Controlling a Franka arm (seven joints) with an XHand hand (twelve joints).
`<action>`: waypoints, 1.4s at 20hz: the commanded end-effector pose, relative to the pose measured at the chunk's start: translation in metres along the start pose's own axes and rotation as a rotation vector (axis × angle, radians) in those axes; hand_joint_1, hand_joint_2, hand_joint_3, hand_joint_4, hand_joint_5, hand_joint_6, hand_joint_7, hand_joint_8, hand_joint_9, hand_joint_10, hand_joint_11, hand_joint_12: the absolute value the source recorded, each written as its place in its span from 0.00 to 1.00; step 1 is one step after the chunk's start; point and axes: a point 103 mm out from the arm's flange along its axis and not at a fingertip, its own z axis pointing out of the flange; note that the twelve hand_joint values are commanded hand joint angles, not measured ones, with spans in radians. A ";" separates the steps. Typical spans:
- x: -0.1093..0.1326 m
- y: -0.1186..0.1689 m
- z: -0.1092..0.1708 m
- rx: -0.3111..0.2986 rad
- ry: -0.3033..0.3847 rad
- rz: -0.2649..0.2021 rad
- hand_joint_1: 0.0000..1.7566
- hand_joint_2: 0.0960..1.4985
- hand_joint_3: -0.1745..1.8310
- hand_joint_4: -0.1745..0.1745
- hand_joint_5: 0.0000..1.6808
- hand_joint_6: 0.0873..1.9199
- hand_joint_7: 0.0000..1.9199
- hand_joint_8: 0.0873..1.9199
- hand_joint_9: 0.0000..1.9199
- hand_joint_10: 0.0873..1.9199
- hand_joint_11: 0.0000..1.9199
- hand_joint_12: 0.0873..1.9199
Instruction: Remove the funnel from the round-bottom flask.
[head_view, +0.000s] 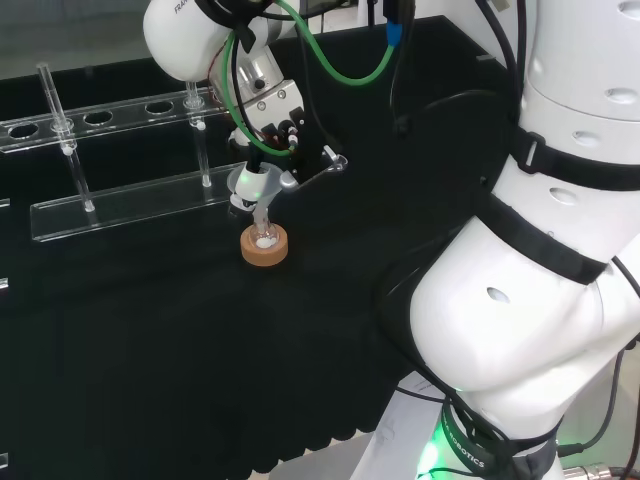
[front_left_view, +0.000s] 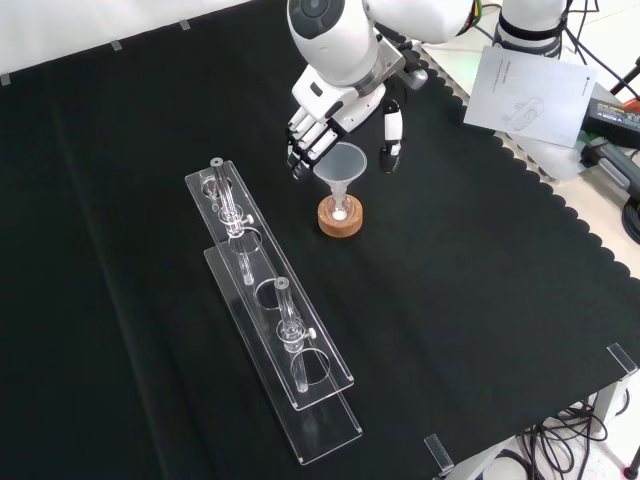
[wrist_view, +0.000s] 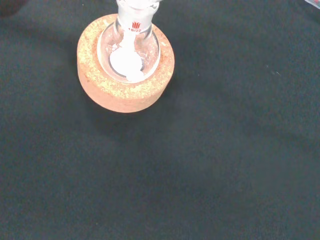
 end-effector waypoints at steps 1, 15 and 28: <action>0.005 0.009 0.006 0.019 -0.006 0.000 0.32 0.41 0.19 0.61 0.03 0.00 0.00 0.21 0.05 0.41 0.11 0.79; 0.002 0.013 0.013 -0.023 -0.082 0.050 0.33 0.51 0.23 0.50 0.22 0.00 0.17 0.31 0.36 0.27 0.25 0.69; -0.001 0.002 -0.010 -0.075 -0.117 0.051 0.41 0.56 0.30 0.41 0.32 0.00 0.30 0.32 0.61 0.21 0.38 0.60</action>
